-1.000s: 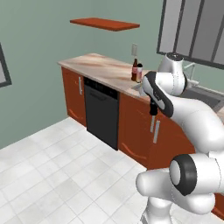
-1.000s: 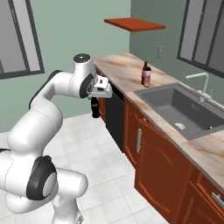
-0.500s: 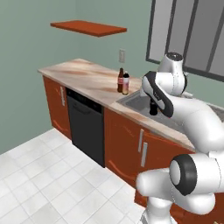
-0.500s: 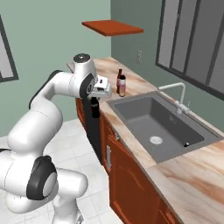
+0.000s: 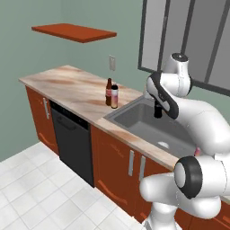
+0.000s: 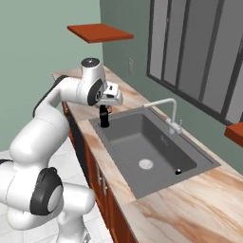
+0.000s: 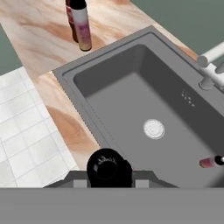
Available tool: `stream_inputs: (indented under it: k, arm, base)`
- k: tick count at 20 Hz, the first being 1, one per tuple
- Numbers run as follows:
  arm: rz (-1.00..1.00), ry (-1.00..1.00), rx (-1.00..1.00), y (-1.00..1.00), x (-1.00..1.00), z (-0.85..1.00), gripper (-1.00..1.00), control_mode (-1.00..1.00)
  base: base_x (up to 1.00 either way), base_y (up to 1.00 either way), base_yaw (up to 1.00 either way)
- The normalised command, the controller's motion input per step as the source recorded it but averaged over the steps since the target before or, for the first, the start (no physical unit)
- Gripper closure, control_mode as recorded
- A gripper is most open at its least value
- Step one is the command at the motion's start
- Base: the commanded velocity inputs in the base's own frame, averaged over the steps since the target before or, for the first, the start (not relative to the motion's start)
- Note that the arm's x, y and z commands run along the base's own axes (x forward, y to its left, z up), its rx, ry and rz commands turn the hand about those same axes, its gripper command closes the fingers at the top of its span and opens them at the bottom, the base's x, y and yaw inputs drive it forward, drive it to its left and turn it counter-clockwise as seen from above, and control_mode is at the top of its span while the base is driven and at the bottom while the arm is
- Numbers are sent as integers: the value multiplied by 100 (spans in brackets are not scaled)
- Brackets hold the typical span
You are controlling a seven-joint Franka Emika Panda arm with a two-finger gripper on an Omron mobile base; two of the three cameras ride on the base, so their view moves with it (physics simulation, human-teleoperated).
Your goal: Place the large bottle from the dining counter next to the other large bottle outside the sink, and place the small bottle from the dining counter next to the other small bottle inside the sink.
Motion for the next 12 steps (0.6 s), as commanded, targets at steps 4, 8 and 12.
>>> stream_inputs:
  k: [4, 8, 12]
  arm:
    - [0, 0, 0, 0, 0, 0, 100, 100]
    - [0, 0, 0, 0, 0, 0, 100, 100]
    - [0, 0, 0, 0, 0, 0, 100, 100]
  base:
    - [27, -43, -14]
    - [14, -32, -18]
    - [13, -30, -19]
